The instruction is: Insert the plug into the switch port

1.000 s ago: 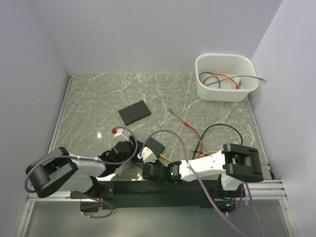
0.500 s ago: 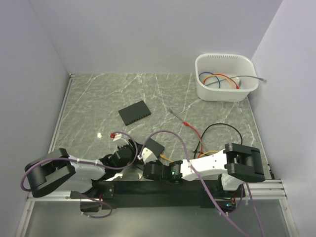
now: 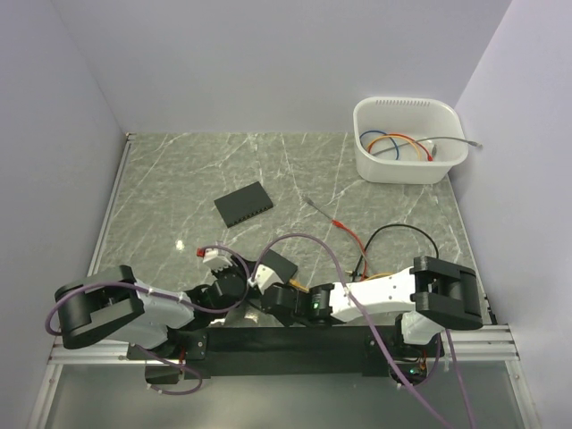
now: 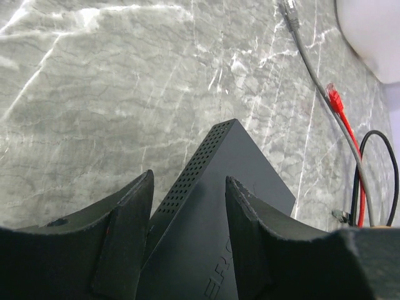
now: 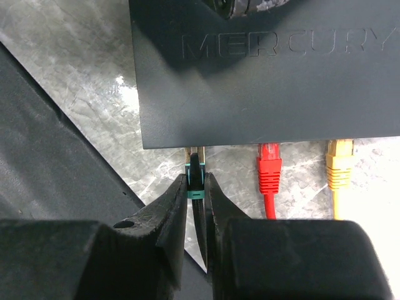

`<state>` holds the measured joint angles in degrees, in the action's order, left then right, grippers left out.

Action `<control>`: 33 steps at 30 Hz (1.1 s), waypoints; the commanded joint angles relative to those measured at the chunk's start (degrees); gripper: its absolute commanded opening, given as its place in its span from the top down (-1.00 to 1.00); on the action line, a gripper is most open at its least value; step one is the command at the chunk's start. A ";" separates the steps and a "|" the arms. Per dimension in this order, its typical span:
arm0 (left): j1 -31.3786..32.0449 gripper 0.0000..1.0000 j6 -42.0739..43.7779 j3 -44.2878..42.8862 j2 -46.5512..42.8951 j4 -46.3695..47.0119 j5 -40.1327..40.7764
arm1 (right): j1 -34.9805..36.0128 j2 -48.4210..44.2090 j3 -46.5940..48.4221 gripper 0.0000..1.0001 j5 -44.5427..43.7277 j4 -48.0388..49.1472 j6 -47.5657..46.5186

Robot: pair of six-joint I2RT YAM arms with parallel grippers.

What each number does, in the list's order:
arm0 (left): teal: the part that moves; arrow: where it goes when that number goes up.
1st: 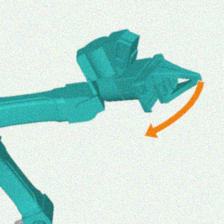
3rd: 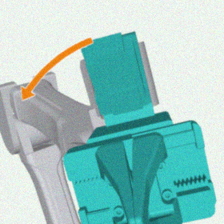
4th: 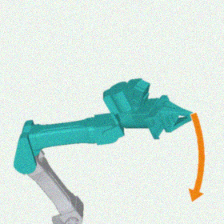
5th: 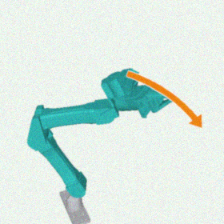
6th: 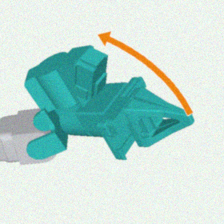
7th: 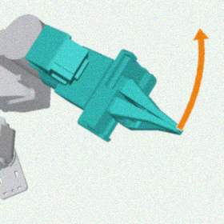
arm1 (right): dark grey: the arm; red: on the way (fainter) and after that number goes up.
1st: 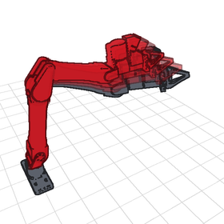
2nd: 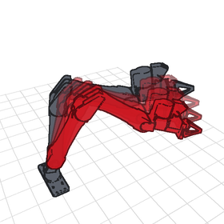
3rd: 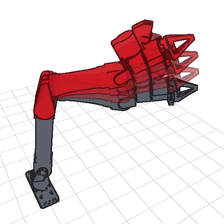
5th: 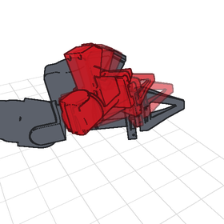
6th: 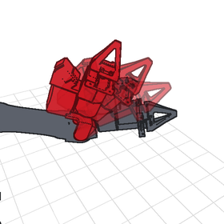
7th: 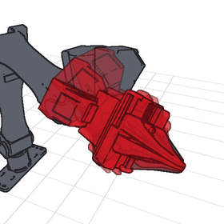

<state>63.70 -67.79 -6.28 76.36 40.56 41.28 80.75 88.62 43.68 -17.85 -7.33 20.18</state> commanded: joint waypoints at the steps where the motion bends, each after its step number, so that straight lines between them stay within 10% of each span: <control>1: 8.28 -0.08 -9.20 -0.48 2.75 -9.52 -23.53 | -4.55 -5.47 5.97 1.00 -12.65 41.34 -2.07; 25: 11.71 -0.11 -12.97 -0.40 3.19 -9.09 -21.59 | -6.92 0.94 14.33 1.00 -0.53 50.21 -2.08; 33: 11.80 -0.22 -16.76 0.66 -12.79 -26.80 -15.80 | -6.92 -1.25 10.03 1.00 -2.71 48.03 -3.48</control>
<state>69.60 -74.87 -6.20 66.98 25.41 48.77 75.79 90.35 47.24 -12.84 -11.22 15.73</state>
